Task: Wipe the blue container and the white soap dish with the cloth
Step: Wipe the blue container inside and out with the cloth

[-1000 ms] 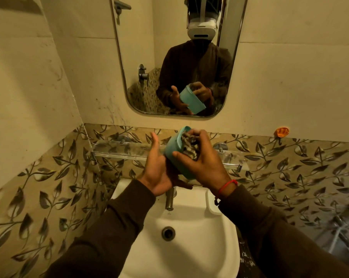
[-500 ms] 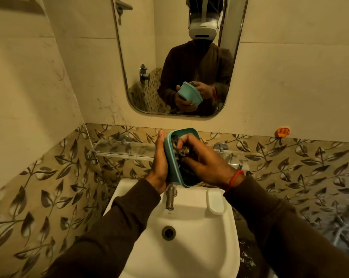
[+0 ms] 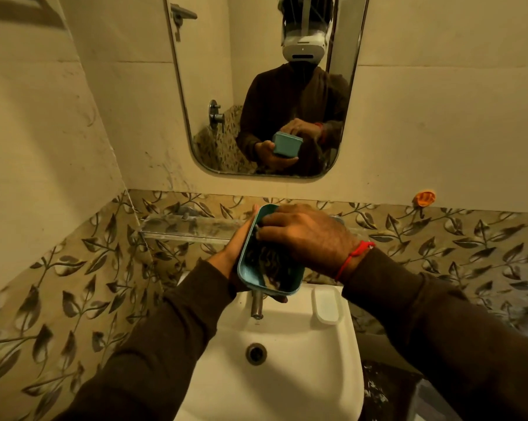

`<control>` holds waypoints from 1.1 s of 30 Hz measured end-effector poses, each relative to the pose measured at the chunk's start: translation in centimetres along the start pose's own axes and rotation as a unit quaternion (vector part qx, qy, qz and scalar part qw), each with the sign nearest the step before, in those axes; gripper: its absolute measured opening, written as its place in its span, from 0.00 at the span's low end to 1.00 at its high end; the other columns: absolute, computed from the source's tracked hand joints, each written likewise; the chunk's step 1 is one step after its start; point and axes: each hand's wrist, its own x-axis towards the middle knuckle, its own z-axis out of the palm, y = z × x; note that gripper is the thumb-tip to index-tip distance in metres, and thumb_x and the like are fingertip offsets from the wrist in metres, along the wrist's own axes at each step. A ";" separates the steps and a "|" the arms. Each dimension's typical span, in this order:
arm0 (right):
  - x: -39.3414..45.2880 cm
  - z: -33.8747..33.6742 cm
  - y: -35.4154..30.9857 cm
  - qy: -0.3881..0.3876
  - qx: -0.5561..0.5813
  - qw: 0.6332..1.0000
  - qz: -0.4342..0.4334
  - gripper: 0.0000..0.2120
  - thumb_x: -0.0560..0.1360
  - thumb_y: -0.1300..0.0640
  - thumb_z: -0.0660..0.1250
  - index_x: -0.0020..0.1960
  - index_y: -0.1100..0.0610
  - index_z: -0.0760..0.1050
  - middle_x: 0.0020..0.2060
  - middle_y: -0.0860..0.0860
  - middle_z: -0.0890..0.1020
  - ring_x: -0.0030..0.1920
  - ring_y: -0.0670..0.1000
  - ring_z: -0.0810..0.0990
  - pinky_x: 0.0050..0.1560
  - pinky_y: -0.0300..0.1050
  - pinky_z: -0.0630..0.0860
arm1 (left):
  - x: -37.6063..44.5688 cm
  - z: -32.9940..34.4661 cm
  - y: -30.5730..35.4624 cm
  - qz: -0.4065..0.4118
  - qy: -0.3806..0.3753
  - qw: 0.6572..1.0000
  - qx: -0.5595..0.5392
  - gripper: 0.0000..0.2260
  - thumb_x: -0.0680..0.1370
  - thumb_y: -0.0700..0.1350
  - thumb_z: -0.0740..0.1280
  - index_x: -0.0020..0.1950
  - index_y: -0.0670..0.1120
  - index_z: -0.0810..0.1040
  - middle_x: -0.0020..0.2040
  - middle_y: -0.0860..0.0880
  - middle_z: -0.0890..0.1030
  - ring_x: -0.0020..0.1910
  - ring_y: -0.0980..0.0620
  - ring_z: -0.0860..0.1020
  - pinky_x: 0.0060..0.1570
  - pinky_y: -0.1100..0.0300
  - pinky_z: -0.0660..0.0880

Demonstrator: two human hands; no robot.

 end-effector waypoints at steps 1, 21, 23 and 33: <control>0.0 -0.1 -0.1 0.001 -0.026 0.999 0.020 0.25 0.67 0.54 0.77 0.62 0.54 0.76 0.57 0.56 0.82 0.59 0.60 0.79 0.55 0.55 0.74 | 0.0 0.1 0.0 0.000 0.007 1.000 0.000 0.29 0.86 0.54 0.52 0.40 0.46 0.87 0.38 0.42 0.85 0.40 0.46 0.84 0.65 0.45 0.73; -1.6 1.4 -4.2 -0.116 -0.011 0.978 0.172 0.16 0.77 0.51 0.61 0.63 0.56 0.70 0.56 0.56 0.80 0.62 0.59 0.69 0.64 0.57 0.61 | 1.6 -0.2 -0.3 0.011 0.001 1.000 -0.016 0.30 0.79 0.66 0.56 0.48 0.44 0.88 0.50 0.41 0.85 0.46 0.45 0.83 0.51 0.51 0.77; -1.2 1.9 -3.9 -0.093 0.082 0.973 0.196 0.15 0.77 0.50 0.61 0.61 0.54 0.71 0.55 0.55 0.80 0.59 0.57 0.71 0.62 0.55 0.62 | 1.9 -0.6 -0.5 0.012 0.009 0.999 -0.036 0.30 0.79 0.66 0.58 0.51 0.43 0.87 0.53 0.40 0.84 0.50 0.43 0.82 0.56 0.49 0.76; -0.9 -0.5 -0.4 -0.047 0.449 0.859 0.242 0.08 0.78 0.56 0.63 0.54 0.52 0.78 0.49 0.51 0.83 0.50 0.51 0.82 0.53 0.51 0.81 | 0.5 -1.2 -0.2 0.034 -0.033 0.994 -0.102 0.29 0.82 0.61 0.53 0.51 0.41 0.85 0.48 0.41 0.85 0.45 0.44 0.84 0.46 0.53 0.82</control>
